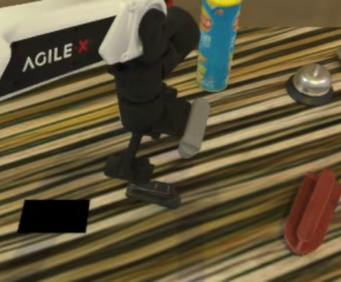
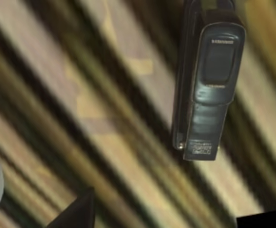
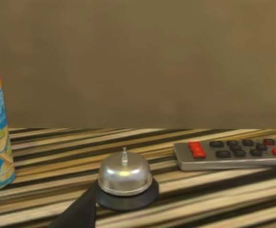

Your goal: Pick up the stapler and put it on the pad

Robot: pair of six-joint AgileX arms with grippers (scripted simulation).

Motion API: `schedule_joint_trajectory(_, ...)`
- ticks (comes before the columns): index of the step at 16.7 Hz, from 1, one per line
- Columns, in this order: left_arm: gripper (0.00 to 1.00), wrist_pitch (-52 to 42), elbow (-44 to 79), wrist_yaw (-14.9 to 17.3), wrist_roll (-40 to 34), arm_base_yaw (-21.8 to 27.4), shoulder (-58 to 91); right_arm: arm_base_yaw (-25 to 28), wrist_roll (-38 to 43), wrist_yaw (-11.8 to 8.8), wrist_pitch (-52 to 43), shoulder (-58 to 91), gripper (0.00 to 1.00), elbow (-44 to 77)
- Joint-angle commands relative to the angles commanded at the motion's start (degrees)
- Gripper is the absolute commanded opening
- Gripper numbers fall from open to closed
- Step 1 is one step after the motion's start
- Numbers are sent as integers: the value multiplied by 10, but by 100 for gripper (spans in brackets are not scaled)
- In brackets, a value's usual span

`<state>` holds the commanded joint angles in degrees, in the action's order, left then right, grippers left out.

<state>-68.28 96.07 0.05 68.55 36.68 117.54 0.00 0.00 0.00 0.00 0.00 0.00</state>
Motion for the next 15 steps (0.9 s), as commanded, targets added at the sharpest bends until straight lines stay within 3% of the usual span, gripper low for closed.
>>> schedule_joint_trajectory(3, 100, 23, -18, 0, 1, 1, 7, 0, 0, 0, 0, 0, 100, 0)
schedule_joint_trajectory(10, 100, 187, -121, 0, 2, 1, 64, 0, 0, 0, 0, 0, 100, 0)
schedule_joint_trajectory(15, 100, 199, -130, 1, 3, 1, 70, 0, 0, 0, 0, 0, 100, 0)
